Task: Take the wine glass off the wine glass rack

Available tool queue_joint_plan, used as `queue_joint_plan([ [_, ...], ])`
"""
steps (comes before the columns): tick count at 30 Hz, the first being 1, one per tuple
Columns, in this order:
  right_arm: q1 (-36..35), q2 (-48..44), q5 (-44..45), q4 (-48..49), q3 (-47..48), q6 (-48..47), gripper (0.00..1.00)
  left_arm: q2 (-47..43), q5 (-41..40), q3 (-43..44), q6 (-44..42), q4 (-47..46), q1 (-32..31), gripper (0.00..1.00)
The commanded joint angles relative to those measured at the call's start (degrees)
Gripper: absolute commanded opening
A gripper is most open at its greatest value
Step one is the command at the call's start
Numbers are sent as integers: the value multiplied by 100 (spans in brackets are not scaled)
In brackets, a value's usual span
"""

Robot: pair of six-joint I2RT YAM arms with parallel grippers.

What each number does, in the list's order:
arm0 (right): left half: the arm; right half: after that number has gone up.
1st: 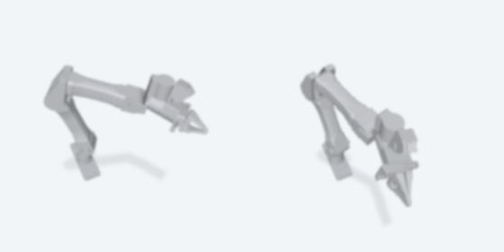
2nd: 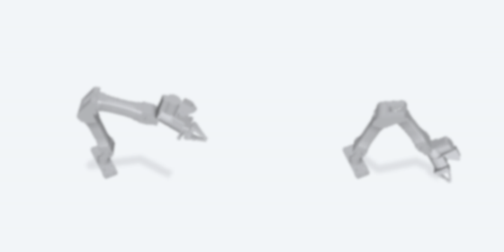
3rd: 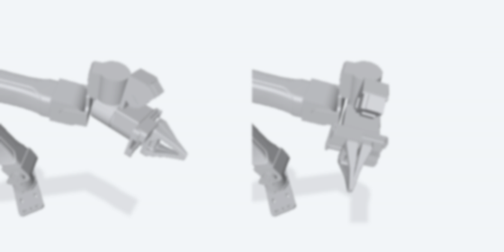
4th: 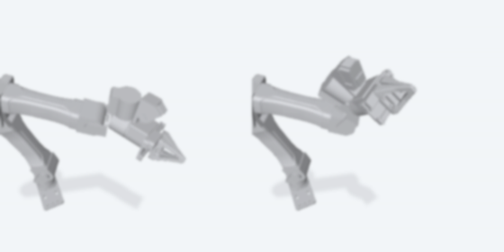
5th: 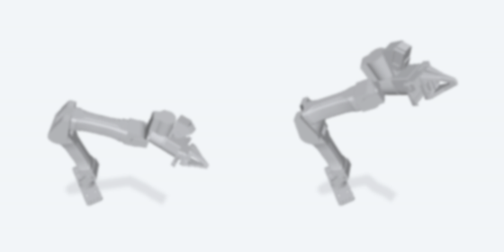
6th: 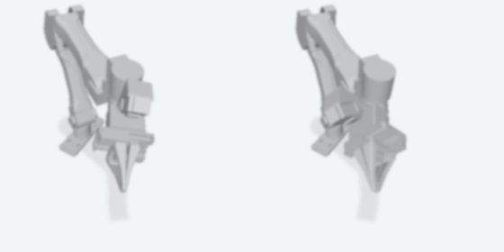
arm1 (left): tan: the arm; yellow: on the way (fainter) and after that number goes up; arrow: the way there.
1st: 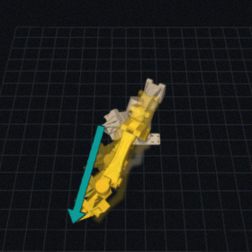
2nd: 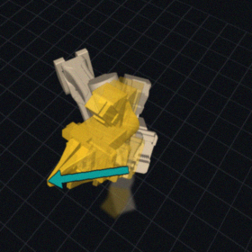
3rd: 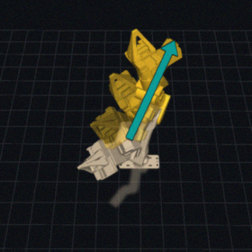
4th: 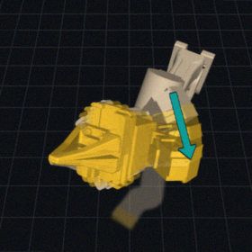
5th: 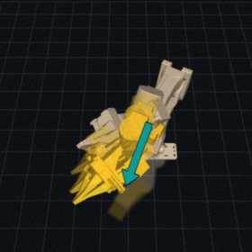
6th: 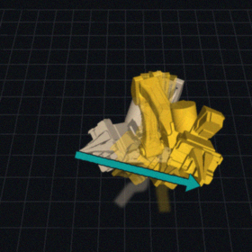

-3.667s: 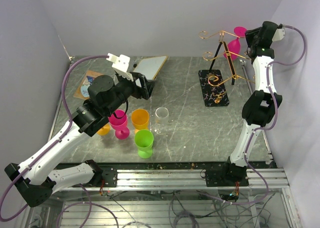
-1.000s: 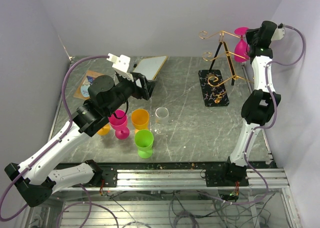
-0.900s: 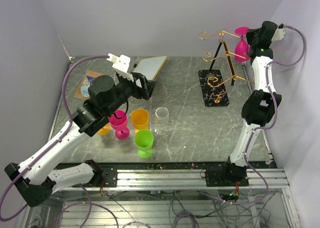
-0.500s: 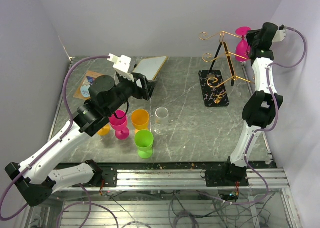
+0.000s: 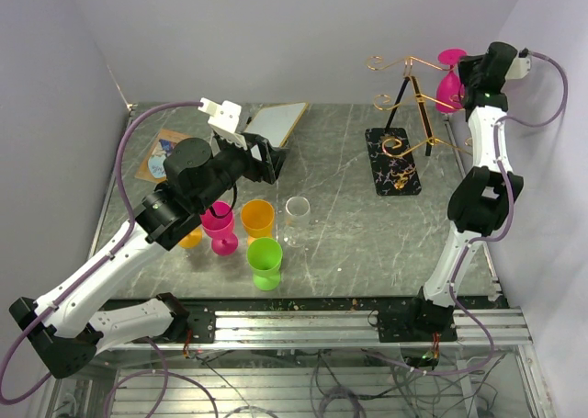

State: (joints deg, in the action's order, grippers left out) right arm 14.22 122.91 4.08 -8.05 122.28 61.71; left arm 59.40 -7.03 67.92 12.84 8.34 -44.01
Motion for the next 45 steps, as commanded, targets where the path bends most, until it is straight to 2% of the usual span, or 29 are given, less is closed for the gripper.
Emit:
queue_joint_plan([
  [1,103,-238,51,47,44,106,0,6,47,28,-30,-244,-32,85],
  [15,-46,-645,-487,239,-446,139,0,35,68,28,-17,-237,-45,85],
  [23,-160,-417,-762,358,-211,387,0,21,50,28,-29,-239,-39,85],
  [31,-223,282,-1072,456,628,624,0,14,18,29,-46,-228,-44,85],
  [45,-297,760,-1283,1942,976,779,0,31,1,33,-66,-224,-50,85],
])
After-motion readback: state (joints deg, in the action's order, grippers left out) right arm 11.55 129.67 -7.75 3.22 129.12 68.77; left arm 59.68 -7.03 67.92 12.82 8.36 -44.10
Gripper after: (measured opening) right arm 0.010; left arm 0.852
